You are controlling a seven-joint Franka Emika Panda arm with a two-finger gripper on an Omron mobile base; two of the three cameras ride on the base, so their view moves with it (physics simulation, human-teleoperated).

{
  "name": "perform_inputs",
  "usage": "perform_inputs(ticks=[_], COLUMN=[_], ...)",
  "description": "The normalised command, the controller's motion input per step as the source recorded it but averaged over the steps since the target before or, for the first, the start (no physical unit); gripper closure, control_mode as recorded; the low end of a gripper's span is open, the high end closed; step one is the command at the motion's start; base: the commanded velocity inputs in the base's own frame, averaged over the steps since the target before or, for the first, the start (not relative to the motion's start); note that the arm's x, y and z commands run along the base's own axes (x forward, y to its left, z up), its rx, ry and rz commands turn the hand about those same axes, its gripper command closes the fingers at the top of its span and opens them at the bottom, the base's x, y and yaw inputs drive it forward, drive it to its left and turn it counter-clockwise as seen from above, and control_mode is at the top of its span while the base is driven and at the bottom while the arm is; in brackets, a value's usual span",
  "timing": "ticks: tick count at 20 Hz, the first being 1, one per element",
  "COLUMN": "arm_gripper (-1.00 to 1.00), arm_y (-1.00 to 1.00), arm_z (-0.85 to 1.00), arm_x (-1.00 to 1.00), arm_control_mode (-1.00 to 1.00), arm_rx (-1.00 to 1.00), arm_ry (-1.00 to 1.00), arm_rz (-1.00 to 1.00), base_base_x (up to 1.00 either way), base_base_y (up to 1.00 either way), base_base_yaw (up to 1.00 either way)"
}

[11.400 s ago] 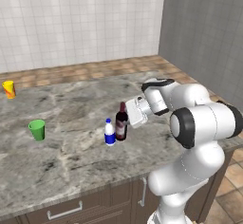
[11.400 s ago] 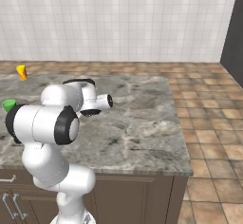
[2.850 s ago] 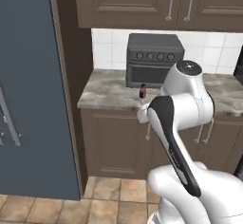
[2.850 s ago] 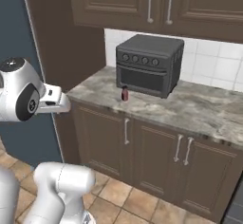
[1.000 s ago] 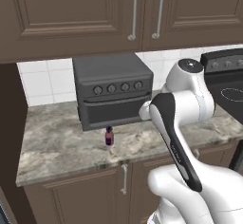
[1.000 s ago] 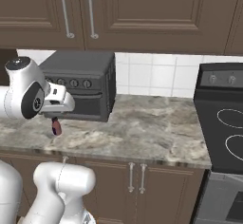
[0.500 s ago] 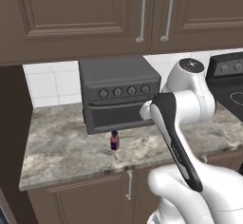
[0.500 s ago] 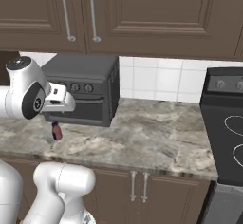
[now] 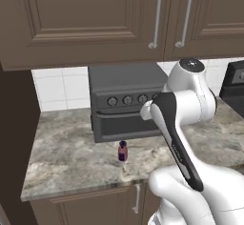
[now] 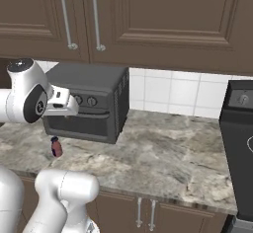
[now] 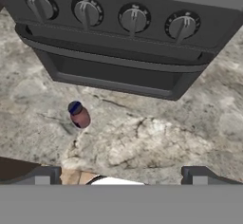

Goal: Place the drinks on the dining counter in a tight cluster.

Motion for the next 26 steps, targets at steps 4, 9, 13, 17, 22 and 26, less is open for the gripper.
perform_inputs(ticks=[4,9,13,17,22,26], arm_gripper=[-1.0,-1.0,-1.0,-1.0,-1.0,-1.0], arm_y=[0.0,0.0,0.0,0.14,0.45,0.34], arm_z=[0.0,0.0,0.0,-0.11,-0.29,-0.33], arm_x=[0.0,0.0,0.0,0.0,0.0,0.0], arm_control_mode=[1.0,1.0,1.0,-1.0,-1.0,-1.0], arm_rx=[0.0,0.0,0.0,0.03,0.06,0.02], arm_ry=[0.0,0.0,0.0,0.0,0.16,0.16], arm_rz=[0.0,0.0,0.0,0.03,0.22,0.12], base_base_x=[0.01,0.0,0.0,0.0,0.0,0.0], base_base_y=[0.0,0.0,0.0,0.0,0.0,0.0], base_base_yaw=[0.01,0.0,0.0,0.0,0.0,0.0])
